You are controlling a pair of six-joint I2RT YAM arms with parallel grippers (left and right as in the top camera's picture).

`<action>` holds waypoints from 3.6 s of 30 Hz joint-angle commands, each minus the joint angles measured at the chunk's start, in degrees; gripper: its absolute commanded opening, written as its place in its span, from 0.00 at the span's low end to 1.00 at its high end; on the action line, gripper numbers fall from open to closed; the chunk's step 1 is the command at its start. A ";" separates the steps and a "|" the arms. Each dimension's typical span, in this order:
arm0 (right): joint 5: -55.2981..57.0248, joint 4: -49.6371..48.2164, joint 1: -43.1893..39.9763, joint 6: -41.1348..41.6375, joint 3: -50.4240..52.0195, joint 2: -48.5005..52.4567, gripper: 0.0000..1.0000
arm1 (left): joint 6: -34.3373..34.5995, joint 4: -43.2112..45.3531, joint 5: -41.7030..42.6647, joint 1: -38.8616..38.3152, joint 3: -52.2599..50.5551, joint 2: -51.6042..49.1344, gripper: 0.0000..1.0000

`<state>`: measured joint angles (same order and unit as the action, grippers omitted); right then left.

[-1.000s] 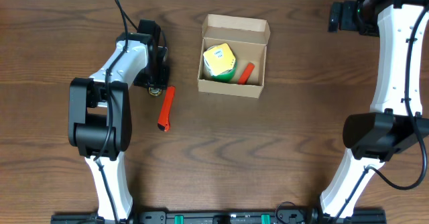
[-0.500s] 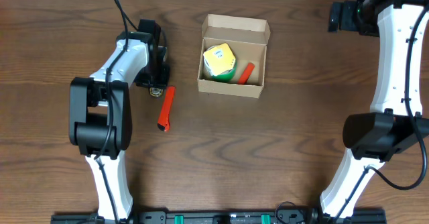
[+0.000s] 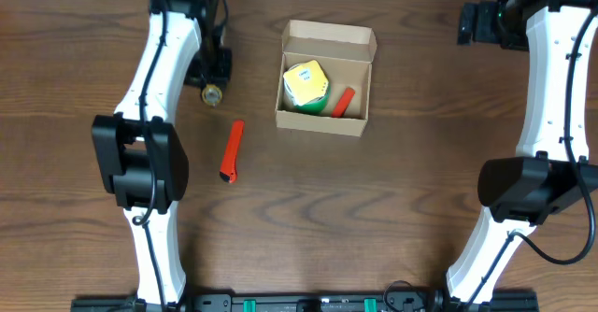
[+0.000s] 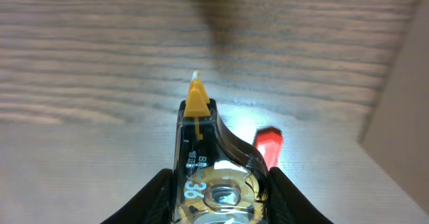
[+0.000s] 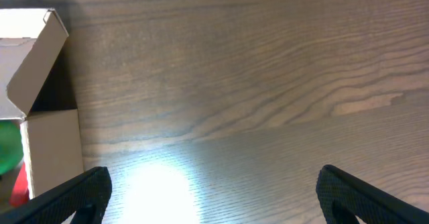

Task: Pack container
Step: 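Lift the correction tape roller and carry it over the box, then lower the roller into the box and open the left gripper, then withdraw the left gripper and move it over the red box cutter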

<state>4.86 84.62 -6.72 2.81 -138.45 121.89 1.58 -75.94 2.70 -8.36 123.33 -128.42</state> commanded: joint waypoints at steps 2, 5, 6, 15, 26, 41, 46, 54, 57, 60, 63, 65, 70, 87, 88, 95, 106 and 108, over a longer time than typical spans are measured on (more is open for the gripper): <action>0.00 0.04 0.15 0.57 -0.02 0.35 0.99 | 1.88 -5.97 1.84 -2.38 10.45 0.39 0.06; 0.02 0.04 0.15 0.57 -0.02 0.35 0.99 | 2.14 -10.56 2.71 -5.90 17.53 0.39 0.06; 0.02 0.04 0.15 0.57 -0.02 0.35 0.99 | 2.12 -12.00 2.69 -7.58 19.89 0.39 0.06; 0.02 0.04 0.15 0.57 -0.02 0.35 0.99 | 4.76 -13.42 1.18 -22.34 26.36 0.11 0.06; 0.00 0.04 0.15 0.57 -0.02 0.35 0.99 | 3.34 -3.78 -0.39 -32.54 26.34 -5.29 0.06; 0.02 0.04 0.15 0.57 -0.02 0.35 0.99 | 10.84 2.75 -1.86 -32.50 26.34 -17.62 0.06; 0.02 0.04 0.15 0.57 -0.02 0.35 0.99 | 12.55 3.34 -1.88 -32.35 26.34 -19.71 0.06; 0.02 0.04 0.15 0.57 -0.02 0.35 0.99 | 13.88 2.47 -1.60 -31.39 26.34 -22.12 0.06; 0.02 0.04 0.15 0.57 -0.02 0.35 0.99 | 13.86 2.56 -1.62 -31.23 26.38 -22.10 0.16; 0.02 0.04 0.15 0.57 -0.02 0.35 0.99 | 12.92 2.47 -1.66 -31.01 26.43 -21.84 0.43; 0.02 0.04 0.15 0.57 -0.02 0.35 0.99 | 11.87 1.88 -2.23 -30.80 26.64 -21.11 0.50; 0.00 0.04 0.15 0.57 -0.02 0.35 0.99 | 11.65 1.49 -3.06 -30.67 26.73 -19.93 0.66; 0.00 0.04 0.15 0.57 -0.02 0.35 0.99 | 10.62 1.42 -5.86 -30.60 26.84 -16.15 0.68; 0.00 0.04 0.15 0.57 -0.02 0.35 0.99 | 10.47 -11.58 -22.21 -29.68 26.84 -2.03 0.59; 0.00 0.04 0.15 0.57 -0.02 0.35 0.99 | 10.60 -14.25 -22.40 -28.92 26.84 -2.08 0.56; 0.00 0.04 0.15 0.57 -0.02 0.35 0.99 | 10.54 -20.87 -18.38 -24.26 25.55 -1.81 0.39; 0.02 0.04 0.15 0.57 -0.02 0.35 0.99 | 7.67 -20.87 -19.69 -19.63 15.08 8.26 0.40; 0.00 0.04 0.15 0.57 -0.02 0.35 0.99 | 8.28 -20.87 -19.63 -17.94 9.27 12.33 0.41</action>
<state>4.86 84.60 -6.72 2.81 -138.45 121.89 10.24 -92.33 -15.42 -28.58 137.01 -122.39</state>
